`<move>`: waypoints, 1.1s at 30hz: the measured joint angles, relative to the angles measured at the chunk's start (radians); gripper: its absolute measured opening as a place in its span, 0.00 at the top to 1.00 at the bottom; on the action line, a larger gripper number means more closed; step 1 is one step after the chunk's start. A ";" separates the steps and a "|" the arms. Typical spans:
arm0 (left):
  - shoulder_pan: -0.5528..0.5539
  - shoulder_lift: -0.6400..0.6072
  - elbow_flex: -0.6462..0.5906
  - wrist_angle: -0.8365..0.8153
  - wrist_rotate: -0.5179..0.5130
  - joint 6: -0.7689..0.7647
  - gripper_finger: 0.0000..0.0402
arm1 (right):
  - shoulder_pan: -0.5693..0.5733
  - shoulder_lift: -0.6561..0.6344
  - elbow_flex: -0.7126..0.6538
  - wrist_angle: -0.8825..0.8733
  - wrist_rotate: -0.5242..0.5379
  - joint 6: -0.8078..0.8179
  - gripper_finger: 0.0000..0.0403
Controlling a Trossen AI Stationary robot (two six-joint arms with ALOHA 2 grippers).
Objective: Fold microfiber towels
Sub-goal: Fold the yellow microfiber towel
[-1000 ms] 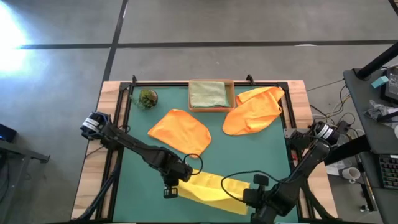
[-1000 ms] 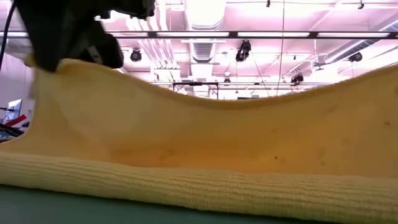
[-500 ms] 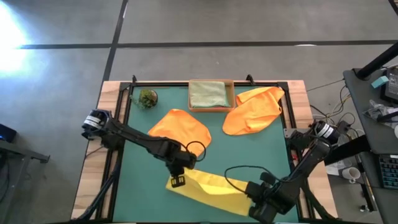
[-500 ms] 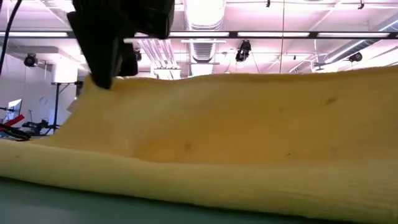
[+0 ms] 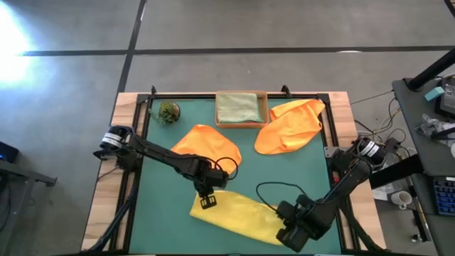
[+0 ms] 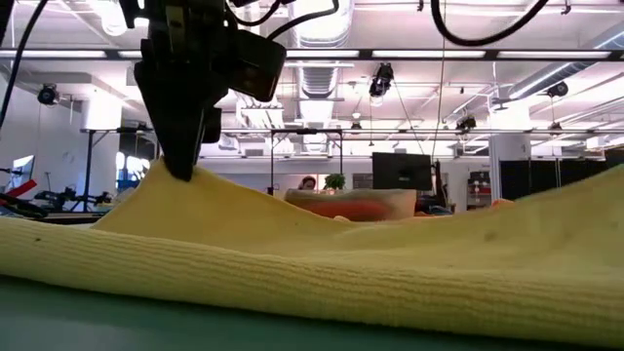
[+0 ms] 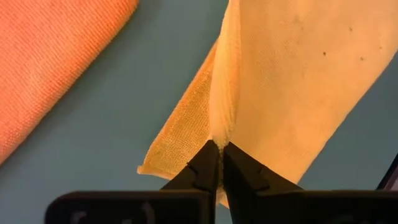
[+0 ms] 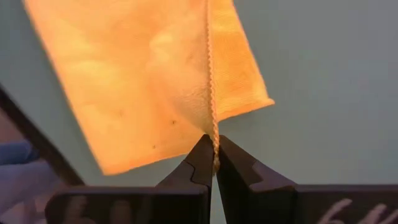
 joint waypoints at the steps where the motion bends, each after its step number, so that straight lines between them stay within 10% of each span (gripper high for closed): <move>1: 0.000 0.000 0.000 -0.001 0.000 0.002 0.97 | -0.003 0.001 -0.004 0.001 0.000 0.006 0.98; 17: 0.010 -0.006 0.005 -0.054 0.012 0.051 0.52 | -0.017 0.002 -0.003 -0.023 0.009 -0.024 0.81; 33: -0.024 -0.157 -0.008 -0.022 0.007 0.104 0.48 | -0.017 -0.154 -0.012 0.065 0.219 -0.190 0.67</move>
